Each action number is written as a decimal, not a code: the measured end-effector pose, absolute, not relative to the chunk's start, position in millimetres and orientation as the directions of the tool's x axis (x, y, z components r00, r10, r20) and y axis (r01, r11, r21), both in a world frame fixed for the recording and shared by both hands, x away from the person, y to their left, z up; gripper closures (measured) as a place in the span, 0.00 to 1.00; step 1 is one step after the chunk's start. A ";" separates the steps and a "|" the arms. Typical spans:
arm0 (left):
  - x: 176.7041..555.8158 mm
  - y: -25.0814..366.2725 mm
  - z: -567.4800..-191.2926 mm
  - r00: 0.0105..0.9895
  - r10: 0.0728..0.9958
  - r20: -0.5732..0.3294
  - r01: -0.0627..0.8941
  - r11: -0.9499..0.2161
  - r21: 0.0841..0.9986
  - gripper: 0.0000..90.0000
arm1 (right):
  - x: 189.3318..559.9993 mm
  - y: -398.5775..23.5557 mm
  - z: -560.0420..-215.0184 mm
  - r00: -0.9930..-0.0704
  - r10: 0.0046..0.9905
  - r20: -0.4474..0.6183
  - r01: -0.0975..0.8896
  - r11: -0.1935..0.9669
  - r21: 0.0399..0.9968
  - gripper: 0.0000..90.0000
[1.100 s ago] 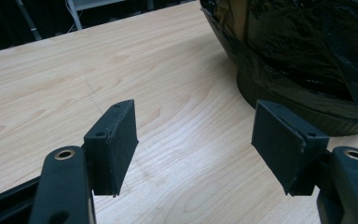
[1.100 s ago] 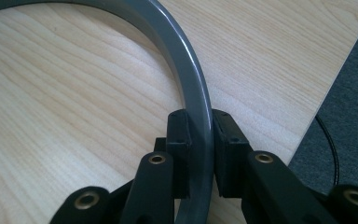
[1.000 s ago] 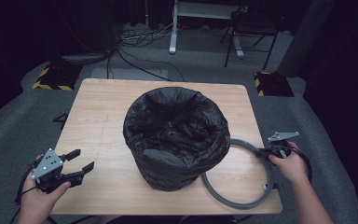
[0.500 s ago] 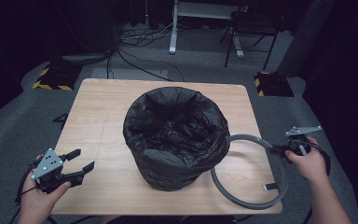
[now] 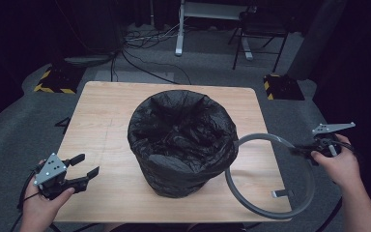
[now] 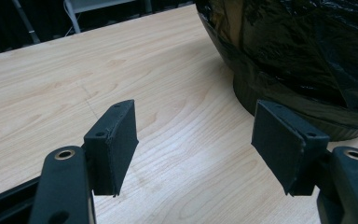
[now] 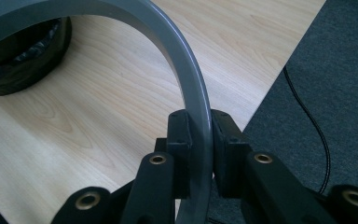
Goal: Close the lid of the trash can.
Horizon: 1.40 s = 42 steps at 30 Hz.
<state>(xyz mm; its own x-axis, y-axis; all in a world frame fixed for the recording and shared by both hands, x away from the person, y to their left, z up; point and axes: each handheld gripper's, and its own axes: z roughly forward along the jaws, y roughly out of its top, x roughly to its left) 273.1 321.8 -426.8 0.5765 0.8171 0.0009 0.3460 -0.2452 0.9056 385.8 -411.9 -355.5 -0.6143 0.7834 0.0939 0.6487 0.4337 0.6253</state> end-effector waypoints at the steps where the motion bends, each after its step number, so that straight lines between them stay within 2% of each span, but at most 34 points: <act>1: 273.4 321.5 -427.0 0.578 0.816 0.001 0.345 -0.246 0.906 0.35 | 384.9 -412.2 -351.9 -0.615 0.783 0.091 0.647 0.435 0.626 0.88; 42: 282.4 310.8 -423.6 0.600 0.800 0.007 0.331 -0.257 0.908 0.35 | 358.2 -417.0 -231.0 -0.650 0.759 0.043 0.578 0.457 0.676 0.88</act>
<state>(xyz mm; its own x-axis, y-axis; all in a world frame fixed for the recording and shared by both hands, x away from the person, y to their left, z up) 282.4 310.8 -423.6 0.6004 0.7997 0.0073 0.3314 -0.2571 0.9078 358.2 -417.0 -231.0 -0.6501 0.7587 0.0430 0.5781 0.4570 0.6760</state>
